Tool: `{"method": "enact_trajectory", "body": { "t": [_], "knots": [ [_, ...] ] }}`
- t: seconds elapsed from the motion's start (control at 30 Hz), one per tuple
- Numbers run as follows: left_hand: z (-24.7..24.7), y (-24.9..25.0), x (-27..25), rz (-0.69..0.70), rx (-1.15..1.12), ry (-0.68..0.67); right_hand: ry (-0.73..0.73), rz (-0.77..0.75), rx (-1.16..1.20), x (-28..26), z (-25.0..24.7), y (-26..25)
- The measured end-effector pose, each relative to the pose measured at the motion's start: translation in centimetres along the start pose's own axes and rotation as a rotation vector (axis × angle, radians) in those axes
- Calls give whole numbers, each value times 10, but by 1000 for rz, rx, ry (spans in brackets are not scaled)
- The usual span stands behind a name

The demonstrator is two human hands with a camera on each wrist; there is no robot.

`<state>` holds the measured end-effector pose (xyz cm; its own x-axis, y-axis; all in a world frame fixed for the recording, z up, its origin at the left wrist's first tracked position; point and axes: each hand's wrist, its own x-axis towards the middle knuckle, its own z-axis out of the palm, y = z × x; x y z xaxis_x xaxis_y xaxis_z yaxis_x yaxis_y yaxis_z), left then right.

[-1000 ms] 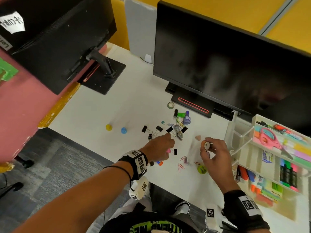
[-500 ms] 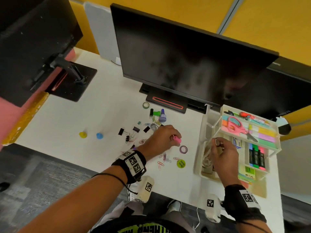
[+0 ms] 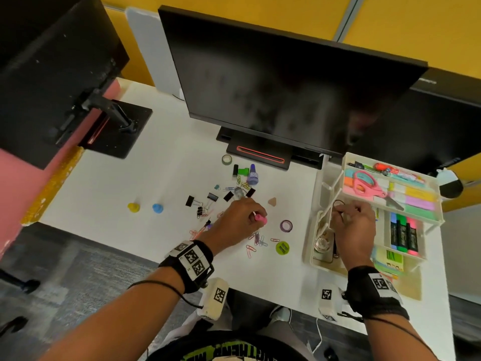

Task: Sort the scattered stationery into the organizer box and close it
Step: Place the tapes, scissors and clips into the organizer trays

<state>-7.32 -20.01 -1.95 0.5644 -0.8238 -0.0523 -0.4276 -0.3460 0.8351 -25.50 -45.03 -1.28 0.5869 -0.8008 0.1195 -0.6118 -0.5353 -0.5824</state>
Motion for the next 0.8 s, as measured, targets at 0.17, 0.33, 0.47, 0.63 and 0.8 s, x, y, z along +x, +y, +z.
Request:
{"method": "enact_trajectory", "body": {
  "t": [0.17,0.33,0.47,0.63,0.8],
  "knots": [
    [1,1,-6,-18,9,-50,2,-151,-134,6,3,6],
    [5,0,-5,-10,-10,-46,30,-235,-86,-32,2,-33],
    [9,4,-4,12,-17,-43,-314,-315,19,-62,36,-54],
    [14,7,0,29,16,-60,-516,-169,-218,-60,83,-45],
    [18,11,2,5,34,-60,-507,-47,-224,-59,92,-39]
  ]
}}
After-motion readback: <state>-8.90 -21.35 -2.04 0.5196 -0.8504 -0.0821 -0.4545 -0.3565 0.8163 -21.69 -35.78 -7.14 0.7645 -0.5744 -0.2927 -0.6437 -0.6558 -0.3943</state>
